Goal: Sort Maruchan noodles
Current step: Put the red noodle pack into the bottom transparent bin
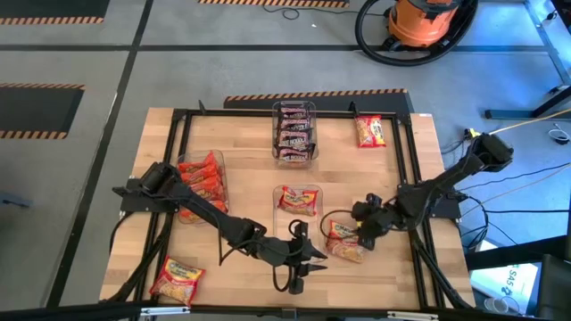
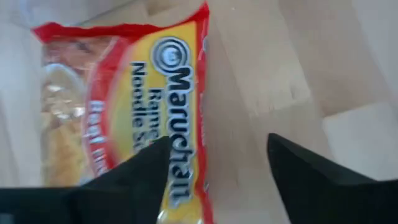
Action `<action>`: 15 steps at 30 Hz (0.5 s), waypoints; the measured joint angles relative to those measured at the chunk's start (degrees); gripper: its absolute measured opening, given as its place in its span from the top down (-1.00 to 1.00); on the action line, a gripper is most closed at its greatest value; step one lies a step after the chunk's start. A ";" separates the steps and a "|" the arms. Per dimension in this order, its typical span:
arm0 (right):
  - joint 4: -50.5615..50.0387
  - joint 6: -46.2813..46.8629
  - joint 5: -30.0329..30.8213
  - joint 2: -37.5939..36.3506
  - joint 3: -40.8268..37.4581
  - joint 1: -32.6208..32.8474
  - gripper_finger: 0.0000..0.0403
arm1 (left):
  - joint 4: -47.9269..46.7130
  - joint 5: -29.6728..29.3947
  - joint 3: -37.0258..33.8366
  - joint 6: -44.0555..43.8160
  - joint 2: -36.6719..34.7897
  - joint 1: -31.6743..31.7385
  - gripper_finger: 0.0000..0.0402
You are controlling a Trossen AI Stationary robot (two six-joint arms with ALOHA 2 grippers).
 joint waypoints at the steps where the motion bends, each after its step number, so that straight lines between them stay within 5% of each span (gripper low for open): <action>1: 3.00 -0.85 -0.59 -0.01 -1.92 -0.98 -0.28 | 0.91 -0.01 0.00 -0.02 0.33 0.01 0.43; 6: 16.81 -2.70 -5.54 -1.56 -9.21 -5.81 -0.46 | 6.63 0.63 0.39 0.16 3.70 0.63 0.43; 15: 30.63 -2.45 -8.16 -3.32 -17.09 -10.38 -0.43 | 6.76 4.82 12.10 0.23 16.80 2.04 0.43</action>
